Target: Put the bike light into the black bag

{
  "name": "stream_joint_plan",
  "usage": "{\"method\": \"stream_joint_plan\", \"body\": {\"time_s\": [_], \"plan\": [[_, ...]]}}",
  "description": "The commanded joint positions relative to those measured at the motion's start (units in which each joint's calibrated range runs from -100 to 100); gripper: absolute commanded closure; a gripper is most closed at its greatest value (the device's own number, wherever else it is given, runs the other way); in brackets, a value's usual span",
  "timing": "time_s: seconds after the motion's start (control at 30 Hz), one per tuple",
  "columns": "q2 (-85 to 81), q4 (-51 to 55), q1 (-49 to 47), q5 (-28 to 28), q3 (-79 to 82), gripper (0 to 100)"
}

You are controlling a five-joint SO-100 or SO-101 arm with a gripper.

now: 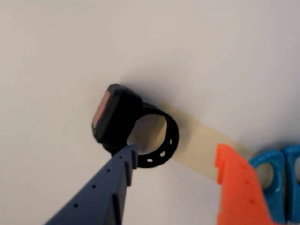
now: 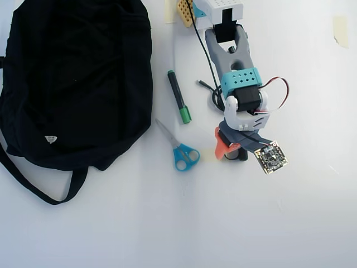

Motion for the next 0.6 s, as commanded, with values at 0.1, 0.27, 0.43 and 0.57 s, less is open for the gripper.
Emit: {"method": "stream_joint_plan", "body": {"time_s": [0.1,0.27,0.43,0.57], "plan": [[-0.81,-1.27,0.55,0.3,-2.17,80],[-0.06,-1.27,0.63,0.3,-2.08,80],[1.35,-2.13,0.7,0.3,-2.62,80],[1.35,-2.47,0.7,0.3,-2.26,80]]}}
